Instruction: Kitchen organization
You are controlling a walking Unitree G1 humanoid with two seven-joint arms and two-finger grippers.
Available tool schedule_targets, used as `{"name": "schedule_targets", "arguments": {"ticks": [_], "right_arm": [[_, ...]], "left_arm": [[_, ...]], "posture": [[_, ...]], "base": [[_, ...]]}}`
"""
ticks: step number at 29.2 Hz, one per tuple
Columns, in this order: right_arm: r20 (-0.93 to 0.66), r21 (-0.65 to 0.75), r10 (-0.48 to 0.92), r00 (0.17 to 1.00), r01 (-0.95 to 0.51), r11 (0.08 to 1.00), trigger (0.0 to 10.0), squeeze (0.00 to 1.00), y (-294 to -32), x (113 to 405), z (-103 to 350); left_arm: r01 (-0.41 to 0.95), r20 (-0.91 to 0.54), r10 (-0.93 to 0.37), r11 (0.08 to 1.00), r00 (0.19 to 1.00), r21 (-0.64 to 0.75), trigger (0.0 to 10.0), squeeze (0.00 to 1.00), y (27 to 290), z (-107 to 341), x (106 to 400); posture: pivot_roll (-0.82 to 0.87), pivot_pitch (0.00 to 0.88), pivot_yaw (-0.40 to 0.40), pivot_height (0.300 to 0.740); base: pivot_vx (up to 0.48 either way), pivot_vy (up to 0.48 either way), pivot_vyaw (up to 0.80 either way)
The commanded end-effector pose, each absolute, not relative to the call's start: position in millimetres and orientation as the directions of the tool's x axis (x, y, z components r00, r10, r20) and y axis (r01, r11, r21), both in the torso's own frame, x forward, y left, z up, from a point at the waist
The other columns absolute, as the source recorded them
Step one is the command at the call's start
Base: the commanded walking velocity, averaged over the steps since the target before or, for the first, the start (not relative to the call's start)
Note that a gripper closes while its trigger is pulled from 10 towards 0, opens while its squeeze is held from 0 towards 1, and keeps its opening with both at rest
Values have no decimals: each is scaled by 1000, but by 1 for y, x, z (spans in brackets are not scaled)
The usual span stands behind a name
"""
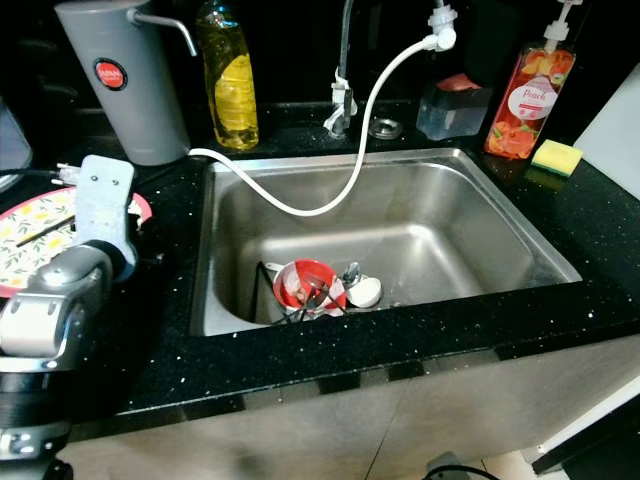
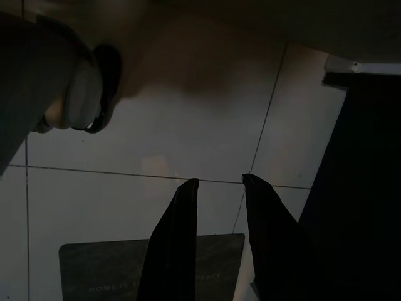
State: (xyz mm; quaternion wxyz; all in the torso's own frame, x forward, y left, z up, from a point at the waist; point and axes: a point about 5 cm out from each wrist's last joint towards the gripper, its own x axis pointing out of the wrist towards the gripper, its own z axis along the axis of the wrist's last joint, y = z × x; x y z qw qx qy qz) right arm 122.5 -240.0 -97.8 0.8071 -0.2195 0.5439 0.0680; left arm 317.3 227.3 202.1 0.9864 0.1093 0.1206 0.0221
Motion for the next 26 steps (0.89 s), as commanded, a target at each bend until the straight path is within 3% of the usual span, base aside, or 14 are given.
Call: {"name": "schedule_targets", "arguments": {"ticks": [1,26], "right_arm": [[-916,-273,-127,381,-360,892,10000,0,-238,118,-100],[-914,-287,-132,383,-384,878,10000,0,-237,117,-100]], "left_arm": [[-18,-249,79,971,965,240,10000,0,228,200,317],[-14,-250,76,971,965,239,10000,0,227,201,318]], "posture": [[83,0,-38,740],[87,0,-35,740]], "base": [[0,0,0],[0,0,0]]}}
